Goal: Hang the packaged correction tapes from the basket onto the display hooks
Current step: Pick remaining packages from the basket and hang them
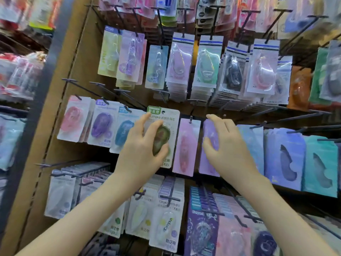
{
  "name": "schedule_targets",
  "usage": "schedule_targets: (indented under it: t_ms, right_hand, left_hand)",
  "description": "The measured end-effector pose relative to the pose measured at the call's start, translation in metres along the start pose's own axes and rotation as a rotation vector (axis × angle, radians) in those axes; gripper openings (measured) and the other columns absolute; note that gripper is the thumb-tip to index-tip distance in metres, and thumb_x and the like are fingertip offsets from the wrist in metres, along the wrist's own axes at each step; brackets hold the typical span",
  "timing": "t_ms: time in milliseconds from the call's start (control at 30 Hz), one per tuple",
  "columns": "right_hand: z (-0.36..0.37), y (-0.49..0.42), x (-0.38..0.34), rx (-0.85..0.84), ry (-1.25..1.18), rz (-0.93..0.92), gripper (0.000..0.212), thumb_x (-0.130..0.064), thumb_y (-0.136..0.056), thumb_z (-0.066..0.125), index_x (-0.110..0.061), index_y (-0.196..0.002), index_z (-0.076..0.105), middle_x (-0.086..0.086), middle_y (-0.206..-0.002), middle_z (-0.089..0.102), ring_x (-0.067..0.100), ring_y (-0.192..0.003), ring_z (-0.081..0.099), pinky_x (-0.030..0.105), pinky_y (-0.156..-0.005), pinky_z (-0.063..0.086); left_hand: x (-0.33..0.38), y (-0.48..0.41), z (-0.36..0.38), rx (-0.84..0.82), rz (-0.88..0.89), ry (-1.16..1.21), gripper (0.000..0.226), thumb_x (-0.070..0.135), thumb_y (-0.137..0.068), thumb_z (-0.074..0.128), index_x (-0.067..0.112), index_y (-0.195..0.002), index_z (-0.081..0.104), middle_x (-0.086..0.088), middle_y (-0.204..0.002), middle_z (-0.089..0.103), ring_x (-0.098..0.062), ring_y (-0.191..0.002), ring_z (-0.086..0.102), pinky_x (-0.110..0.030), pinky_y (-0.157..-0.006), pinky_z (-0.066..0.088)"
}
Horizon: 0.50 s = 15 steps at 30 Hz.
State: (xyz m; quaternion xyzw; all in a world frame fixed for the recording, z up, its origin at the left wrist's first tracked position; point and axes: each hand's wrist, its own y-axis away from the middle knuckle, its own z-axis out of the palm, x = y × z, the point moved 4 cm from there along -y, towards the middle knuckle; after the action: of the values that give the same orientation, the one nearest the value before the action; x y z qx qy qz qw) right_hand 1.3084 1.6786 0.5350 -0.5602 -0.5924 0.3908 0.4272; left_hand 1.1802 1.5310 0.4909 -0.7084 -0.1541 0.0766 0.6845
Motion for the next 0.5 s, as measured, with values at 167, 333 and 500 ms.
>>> schedule_targets:
  t_ms: [167,333,500]
  right_hand:
    - [0.032,-0.012,-0.022,-0.155,-0.124,0.009,0.058,-0.019,-0.095,0.05,-0.028,-0.149,0.029,-0.009,-0.126,0.04,0.009,-0.111,0.041,0.016,-0.084,0.028]
    - [0.052,-0.022,-0.021,-0.238,-0.108,0.06,0.063,-0.022,-0.096,0.048,-0.031,-0.152,0.021,-0.004,-0.138,0.036,0.013,-0.128,0.029,0.02,-0.091,0.025]
    - [0.068,-0.019,-0.008,-0.327,0.03,0.142,0.068,-0.025,-0.094,0.05,-0.033,-0.152,0.015,0.007,-0.157,0.015,0.023,-0.143,0.012,0.038,-0.113,0.021]
  left_hand:
    - [-0.015,-0.014,-0.009,-0.025,-0.002,-0.038,0.053,0.025,-0.082,0.07,0.011,-0.13,0.054,-0.015,-0.145,0.039,-0.034,-0.118,0.052,-0.042,-0.095,0.045]
    - [-0.028,-0.023,-0.005,-0.099,-0.085,-0.037,0.057,0.028,-0.085,0.067,0.014,-0.137,0.049,-0.012,-0.151,0.036,-0.03,-0.129,0.045,-0.036,-0.104,0.036]
    - [-0.03,-0.027,0.002,-0.124,-0.036,-0.001,0.057,0.025,-0.086,0.067,0.014,-0.138,0.047,-0.011,-0.152,0.033,-0.027,-0.133,0.04,-0.03,-0.106,0.032]
